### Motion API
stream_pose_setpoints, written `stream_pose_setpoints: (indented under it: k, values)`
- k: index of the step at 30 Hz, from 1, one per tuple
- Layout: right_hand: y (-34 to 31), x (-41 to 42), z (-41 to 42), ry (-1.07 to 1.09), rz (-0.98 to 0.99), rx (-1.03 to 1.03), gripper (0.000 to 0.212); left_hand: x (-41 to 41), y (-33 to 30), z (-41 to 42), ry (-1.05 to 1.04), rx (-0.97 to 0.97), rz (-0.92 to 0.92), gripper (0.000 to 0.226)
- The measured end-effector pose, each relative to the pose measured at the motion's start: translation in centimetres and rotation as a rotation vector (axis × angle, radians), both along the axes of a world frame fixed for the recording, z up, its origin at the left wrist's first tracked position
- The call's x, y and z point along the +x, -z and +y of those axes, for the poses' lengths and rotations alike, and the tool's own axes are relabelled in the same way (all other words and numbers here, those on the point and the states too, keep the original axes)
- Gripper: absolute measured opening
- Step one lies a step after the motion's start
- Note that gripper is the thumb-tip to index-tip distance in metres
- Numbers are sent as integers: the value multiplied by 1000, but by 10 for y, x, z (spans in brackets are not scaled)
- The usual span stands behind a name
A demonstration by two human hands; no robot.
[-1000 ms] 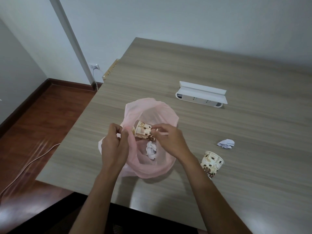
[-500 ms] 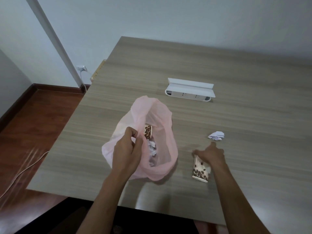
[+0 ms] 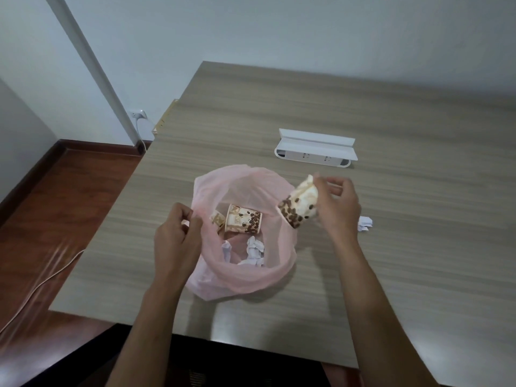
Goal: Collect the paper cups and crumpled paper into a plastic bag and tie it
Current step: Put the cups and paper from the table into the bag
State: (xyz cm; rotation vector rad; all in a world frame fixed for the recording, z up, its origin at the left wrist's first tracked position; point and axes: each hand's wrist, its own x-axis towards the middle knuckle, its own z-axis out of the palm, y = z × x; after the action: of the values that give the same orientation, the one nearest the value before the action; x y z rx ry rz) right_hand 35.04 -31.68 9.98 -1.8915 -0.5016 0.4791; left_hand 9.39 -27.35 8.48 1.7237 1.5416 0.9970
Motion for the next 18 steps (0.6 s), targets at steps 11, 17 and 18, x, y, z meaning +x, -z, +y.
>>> stream_pose_setpoints:
  k: [11,17,18]
  values:
    - [22,-52,17,-544,24,-174,31,10,4,-8,67,-22,31,20]
    - [68,-3,17,-190,-269,-15,19,25,13,-13,129,-44,73,5]
    - [79,9,17,-151,-301,-50,21,28,14,-15,155,-49,84,4]
